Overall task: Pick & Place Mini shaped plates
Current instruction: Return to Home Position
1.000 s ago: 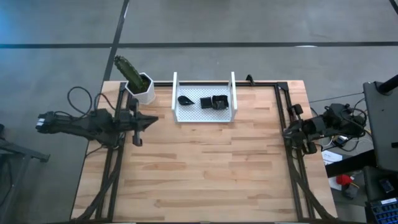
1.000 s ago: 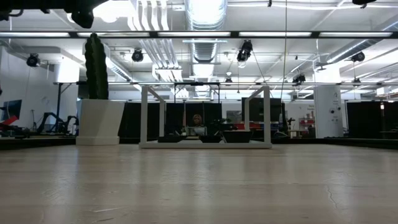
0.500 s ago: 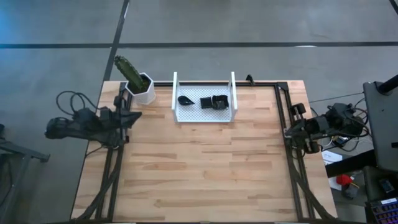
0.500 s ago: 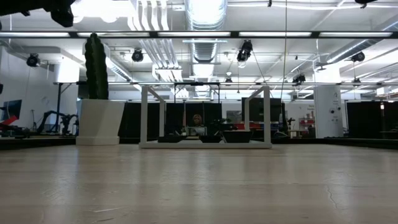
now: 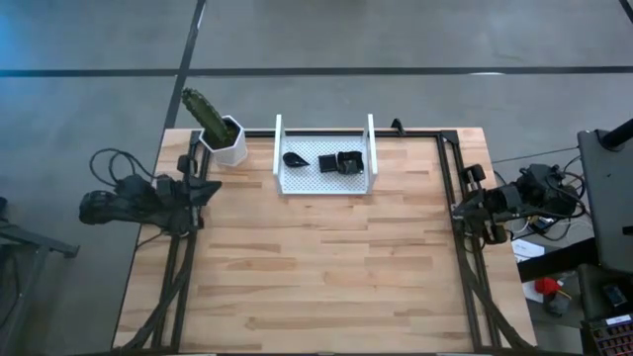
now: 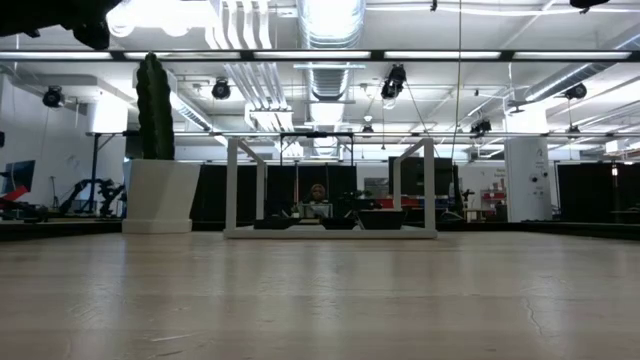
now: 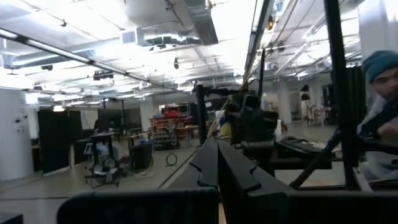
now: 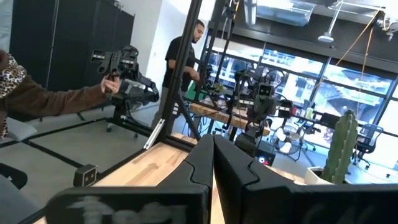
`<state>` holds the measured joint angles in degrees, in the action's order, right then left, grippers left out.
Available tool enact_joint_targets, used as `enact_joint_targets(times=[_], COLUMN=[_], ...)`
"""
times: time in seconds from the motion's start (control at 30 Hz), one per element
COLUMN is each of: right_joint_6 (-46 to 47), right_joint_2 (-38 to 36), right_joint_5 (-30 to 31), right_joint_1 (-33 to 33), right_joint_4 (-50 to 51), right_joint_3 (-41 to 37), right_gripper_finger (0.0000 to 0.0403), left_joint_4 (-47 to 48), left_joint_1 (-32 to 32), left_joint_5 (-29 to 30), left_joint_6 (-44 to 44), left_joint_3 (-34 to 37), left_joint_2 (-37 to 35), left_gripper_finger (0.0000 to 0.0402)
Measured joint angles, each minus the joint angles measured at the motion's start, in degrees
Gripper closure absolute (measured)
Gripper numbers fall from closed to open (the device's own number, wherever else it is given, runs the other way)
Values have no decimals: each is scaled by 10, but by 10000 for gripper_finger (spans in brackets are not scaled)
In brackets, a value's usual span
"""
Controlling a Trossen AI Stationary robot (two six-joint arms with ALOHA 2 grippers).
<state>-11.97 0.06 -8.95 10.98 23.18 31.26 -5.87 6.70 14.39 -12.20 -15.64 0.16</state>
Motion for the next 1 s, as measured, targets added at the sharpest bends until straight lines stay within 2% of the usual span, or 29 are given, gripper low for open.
enact_joint_targets(times=[0.17,0.33,0.43,0.87,1.0], right_joint_6=[-1,-2,-1,28,30], right_joint_2=[0,0,0,0,0], right_joint_5=[6,59,70,72,72], right_joint_1=[0,0,0,0,0], right_joint_4=[-13,-61,-77,-202,-232], right_joint_3=[-5,-37,-64,-204,-238], right_gripper_finger=[394,394,394,394,394], left_joint_4=[27,27,21,-37,-27], left_joint_1=[0,0,0,0,0], left_joint_5=[1,0,0,0,-1], left_joint_6=[2,3,3,24,38], left_joint_3=[11,30,52,148,151], left_joint_2=[0,0,-1,-1,0], left_gripper_finger=[402,401,401,401,401])
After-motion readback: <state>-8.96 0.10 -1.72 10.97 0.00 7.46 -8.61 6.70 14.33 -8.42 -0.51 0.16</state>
